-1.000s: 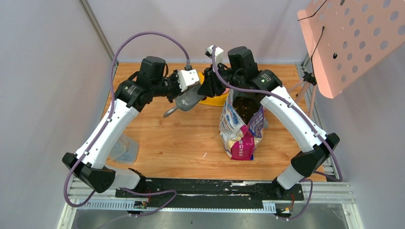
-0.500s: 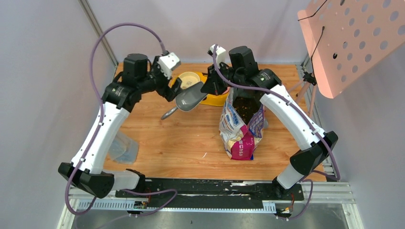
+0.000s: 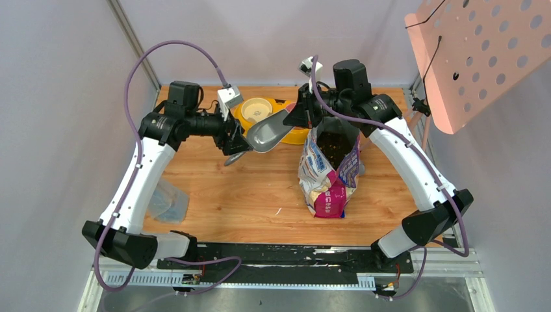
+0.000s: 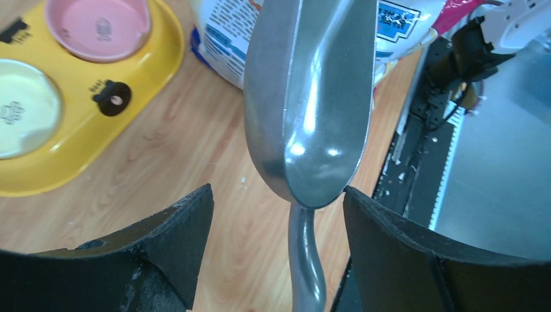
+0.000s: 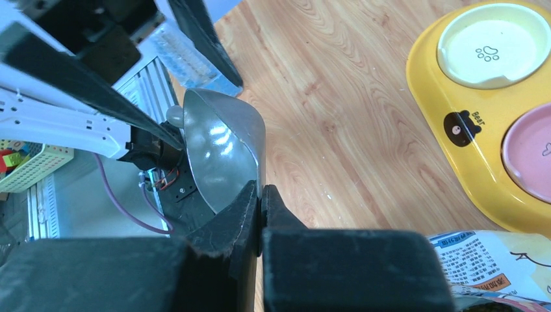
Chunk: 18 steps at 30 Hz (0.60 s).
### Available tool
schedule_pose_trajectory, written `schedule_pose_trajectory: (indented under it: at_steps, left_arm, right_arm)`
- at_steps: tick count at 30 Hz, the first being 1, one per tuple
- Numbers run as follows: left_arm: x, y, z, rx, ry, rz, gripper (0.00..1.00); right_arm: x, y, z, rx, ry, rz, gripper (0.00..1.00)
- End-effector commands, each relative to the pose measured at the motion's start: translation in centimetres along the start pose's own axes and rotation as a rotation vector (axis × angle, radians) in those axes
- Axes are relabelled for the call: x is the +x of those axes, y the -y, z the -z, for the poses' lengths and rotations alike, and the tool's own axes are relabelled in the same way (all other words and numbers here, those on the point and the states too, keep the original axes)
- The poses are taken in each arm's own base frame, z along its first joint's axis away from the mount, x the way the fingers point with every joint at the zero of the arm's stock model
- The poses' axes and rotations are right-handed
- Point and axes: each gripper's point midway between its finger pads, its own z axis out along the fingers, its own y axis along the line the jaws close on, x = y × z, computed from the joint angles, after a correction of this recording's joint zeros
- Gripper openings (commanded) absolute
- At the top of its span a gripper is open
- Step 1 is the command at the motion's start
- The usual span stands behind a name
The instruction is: Serve the pet food
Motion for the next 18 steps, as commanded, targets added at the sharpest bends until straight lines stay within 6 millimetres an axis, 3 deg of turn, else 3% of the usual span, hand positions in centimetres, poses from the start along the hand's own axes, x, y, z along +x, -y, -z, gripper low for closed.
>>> schedule_pose_trajectory:
  at_steps: [1,8,15,18]
  left_arm:
    - [0.7,1.5,-0.4,0.101,-0.009,0.042,0.78]
    - [2.3,1.9,-0.5,0.142,-0.07,0.044,0.58]
    - [2.6,2.9,-0.5,0.202,-0.077,0.064,0.39]
    - [2.7,2.9,-0.5,0.206,-0.076,0.064,0.25]
  right_arm:
    - [-1.7,-2.7,1.6,-0.079,0.069,0.087,0.0]
    - [-1.9,-2.9,2.0,-0.069,0.081,0.108,0.0]
    - [-2.2,-2.1,2.1,-0.024,0.091,0.11,0.0]
    - [-1.9,-2.0,1.9,-0.028,0.083,0.105,0.0]
